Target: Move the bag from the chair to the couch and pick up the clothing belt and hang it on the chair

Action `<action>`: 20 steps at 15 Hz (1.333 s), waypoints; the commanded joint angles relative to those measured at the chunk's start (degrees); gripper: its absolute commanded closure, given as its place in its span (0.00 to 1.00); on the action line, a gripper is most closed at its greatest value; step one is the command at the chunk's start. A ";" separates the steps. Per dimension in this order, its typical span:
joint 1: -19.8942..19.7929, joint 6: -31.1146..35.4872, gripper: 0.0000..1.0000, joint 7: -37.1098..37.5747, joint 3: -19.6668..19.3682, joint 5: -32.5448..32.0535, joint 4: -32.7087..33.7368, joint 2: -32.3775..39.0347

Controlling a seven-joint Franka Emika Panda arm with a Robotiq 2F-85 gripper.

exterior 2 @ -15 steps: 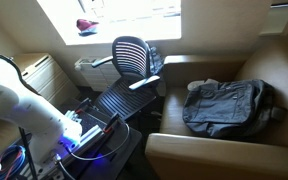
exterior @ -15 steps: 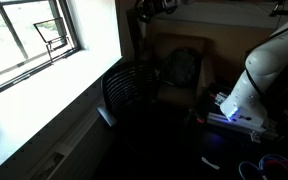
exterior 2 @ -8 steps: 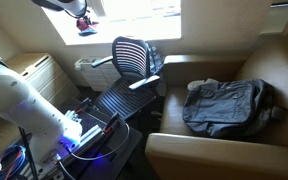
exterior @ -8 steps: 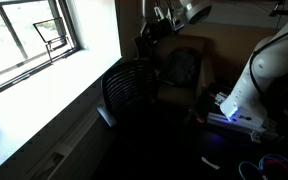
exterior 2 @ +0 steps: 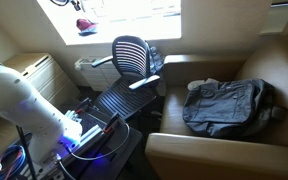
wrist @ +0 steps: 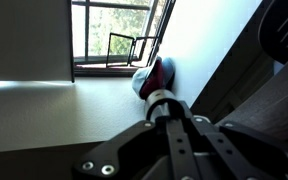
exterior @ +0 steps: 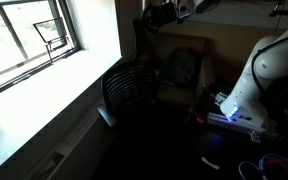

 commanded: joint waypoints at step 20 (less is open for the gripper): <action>-2.41 1.35 1.00 -52.67 -2.86 26.71 7.41 1.32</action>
